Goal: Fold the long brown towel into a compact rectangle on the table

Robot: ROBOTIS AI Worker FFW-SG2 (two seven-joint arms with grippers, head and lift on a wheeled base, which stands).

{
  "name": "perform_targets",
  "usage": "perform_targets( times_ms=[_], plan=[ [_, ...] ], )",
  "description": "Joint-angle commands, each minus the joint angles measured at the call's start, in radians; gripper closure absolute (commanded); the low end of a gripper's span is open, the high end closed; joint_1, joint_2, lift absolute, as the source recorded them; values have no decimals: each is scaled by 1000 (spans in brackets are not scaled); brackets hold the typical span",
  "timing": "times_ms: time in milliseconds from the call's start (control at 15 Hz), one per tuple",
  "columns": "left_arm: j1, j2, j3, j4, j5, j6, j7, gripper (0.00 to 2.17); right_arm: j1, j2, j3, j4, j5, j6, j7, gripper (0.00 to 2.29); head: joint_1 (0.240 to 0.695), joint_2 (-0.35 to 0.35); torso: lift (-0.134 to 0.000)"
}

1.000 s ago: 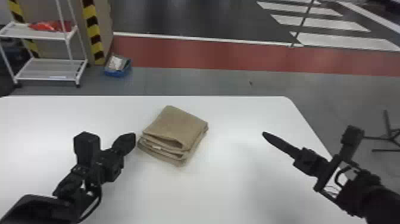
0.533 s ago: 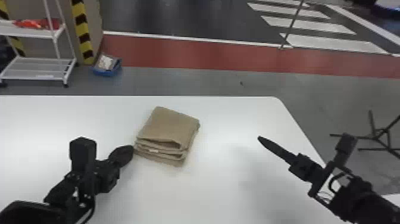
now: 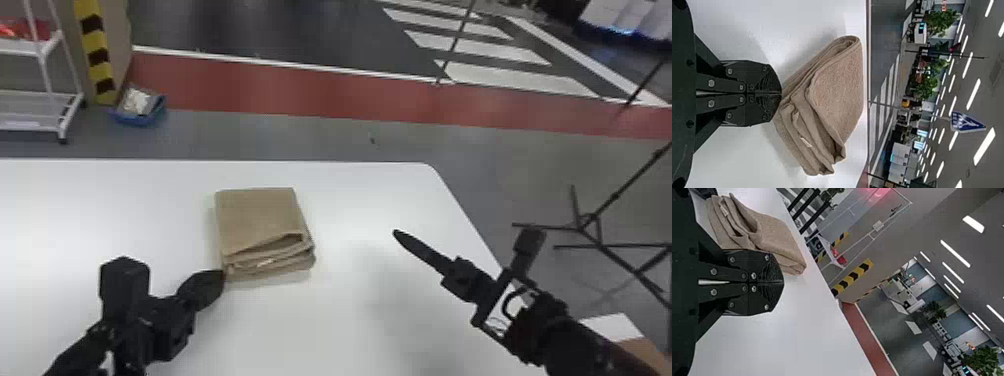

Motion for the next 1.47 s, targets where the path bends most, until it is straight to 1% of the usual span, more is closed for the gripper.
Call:
perform_targets(
  times_ms=[0, 67, 133, 200, 267, 333, 400, 467, 600, 667, 733, 867, 933, 1000, 1133, 1400],
  plan=[
    [32, 3, 37, -48, -1, -12, 10, 2020, -4, 6, 26, -2, -3, 3, -9, 1865, 695, -306, -119],
    [50, 3, 62, -78, -1, -39, 25, 2020, -10, 8, 58, -2, -6, -16, -18, 1865, 695, -302, -119],
    [75, 4, 91, -101, -1, -125, 53, 1916, -24, 17, 106, -2, 0, -62, -32, 1865, 695, -277, -119],
    [92, 9, 106, -106, 1, -297, 98, 1902, -29, 23, 150, -2, 8, -114, -47, 1865, 695, -255, -119],
    [98, 9, 119, -103, 1, -411, 116, 1902, -42, 28, 201, -2, 26, -190, -61, 1865, 695, -222, -119],
    [95, 10, 137, -108, 4, -426, 119, 1902, -56, 34, 244, 5, 65, -261, -69, 1865, 695, -191, -119],
    [89, 10, 146, -114, 16, -426, 118, 1902, -75, 43, 276, 12, 103, -279, -72, 1865, 695, -156, -119],
    [78, 18, 156, -118, 32, -423, 118, 1902, -95, 63, 314, 15, 160, -276, -96, 1865, 695, -127, -119],
    [75, 26, 186, -123, 59, -420, 111, 1902, -124, 71, 419, 41, 249, -301, -150, 1862, 695, -81, -119],
    [75, 26, 194, -124, 59, -420, 111, 1902, -144, 71, 463, 75, 281, -304, -165, 1865, 695, -36, -119],
    [73, 26, 198, -124, 62, -420, 113, 1902, -159, 75, 494, 110, 296, -313, -165, 1865, 695, -16, -119],
    [73, 27, 200, -123, 65, -417, 114, 1902, -159, 78, 532, 144, 303, -332, -165, 1865, 695, 28, -119],
    [73, 26, 200, -123, 65, -411, 116, 1902, -151, 78, 537, 147, 310, -332, -167, 1865, 695, 55, -119],
    [75, 27, 200, -123, 62, -411, 116, 1902, -142, 78, 537, 147, 326, -332, -168, 1865, 695, 65, -119],
    [75, 26, 198, -123, 59, -411, 116, 1902, -122, 77, 529, 147, 322, -322, -176, 1865, 695, 72, -119],
    [75, 18, 186, -124, 53, -411, 116, 1902, -95, 78, 529, 147, 316, -319, -201, 1865, 695, 62, -119]
  ],
)
